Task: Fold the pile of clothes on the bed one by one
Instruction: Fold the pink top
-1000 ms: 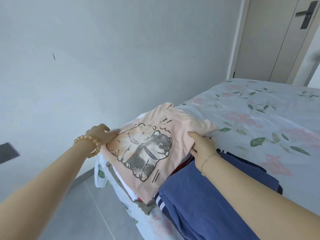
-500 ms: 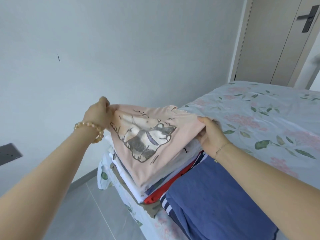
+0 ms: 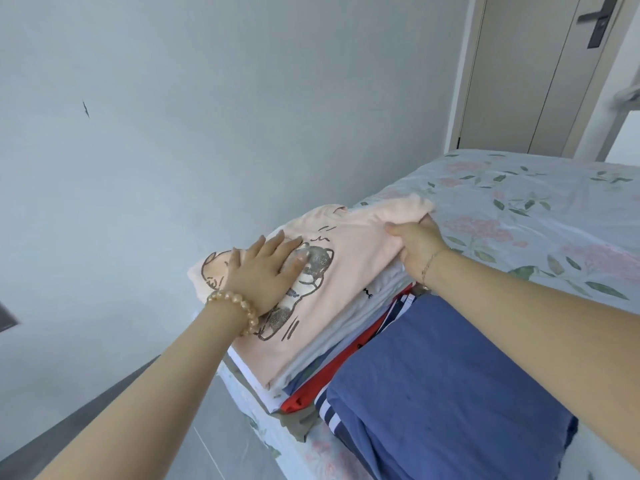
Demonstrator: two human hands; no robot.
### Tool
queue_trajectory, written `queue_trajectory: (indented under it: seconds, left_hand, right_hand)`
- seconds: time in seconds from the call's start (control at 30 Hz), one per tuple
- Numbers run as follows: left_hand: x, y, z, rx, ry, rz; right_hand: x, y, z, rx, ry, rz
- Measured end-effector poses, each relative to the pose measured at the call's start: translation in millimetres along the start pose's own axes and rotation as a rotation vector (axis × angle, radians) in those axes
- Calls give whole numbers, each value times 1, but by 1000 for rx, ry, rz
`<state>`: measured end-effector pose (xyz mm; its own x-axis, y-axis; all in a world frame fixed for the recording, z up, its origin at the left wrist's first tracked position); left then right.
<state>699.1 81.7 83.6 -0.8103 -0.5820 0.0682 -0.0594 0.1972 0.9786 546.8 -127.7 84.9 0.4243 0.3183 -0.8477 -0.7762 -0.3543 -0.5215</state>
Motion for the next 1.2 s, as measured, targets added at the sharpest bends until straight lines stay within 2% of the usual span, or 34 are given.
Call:
queue_trajectory:
  seconds: [0.1,0.23,0.3,0.37,0.43,0.47,0.53,0.6,0.63,0.7,0.83,1.0,1.1,1.2]
  left_hand:
    - [6,-12,-7,-98,19,-77]
    - [9,-22,-8,-206,-9,-153]
    - [11,-22,-7,-215,-16,-167]
    - [10,-22,-7,-243,-7,-158]
    - [10,-19,-8,-259,22,-155]
    - [12,-15,-7,-228,40,-191]
    - [23,-1,-1,-35,43,-303]
    - [34,5,11,145,12,-255]
    - [35,0,17,133,-1,-211]
    - [29,-21,25,0,1,-236]
    - [19,-34,20,-100,26,-276]
    - [26,-19,24,-155,24,-241]
    - [68,14,36,-77,-18,-210]
    - [147,49,61,64,-208,-153]
  right_hand:
    - [-14,0,-6,6,80,51]
    - [25,46,1,154,-103,215]
    - [20,51,10,166,-71,310]
    - [6,46,18,171,39,455]
    - [-7,25,38,60,204,793]
    - [-8,8,49,-70,303,1026]
    - [4,-22,69,-399,453,1341]
    - [29,-32,75,-587,419,1530]
    - [43,-29,72,-617,356,1605]
    - [68,-19,66,-640,296,1740]
    - [69,-17,74,-646,309,1775]
    - [11,20,111,-619,233,1754]
    - [-36,57,147,-536,283,1737]
    - [-87,102,184,-424,315,1755]
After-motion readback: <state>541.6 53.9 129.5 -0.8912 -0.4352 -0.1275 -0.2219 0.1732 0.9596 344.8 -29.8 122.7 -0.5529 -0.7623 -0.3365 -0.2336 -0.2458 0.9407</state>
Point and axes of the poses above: each hand's wrist, its own z-axis away from the middle knuckle, its own y-axis out of the back of the hand, x = y × z, the point moved 5 cm from there along -z, towards the middle knuckle, and after that the axes turned 13 degrees about -z, right-handed, at the moved point
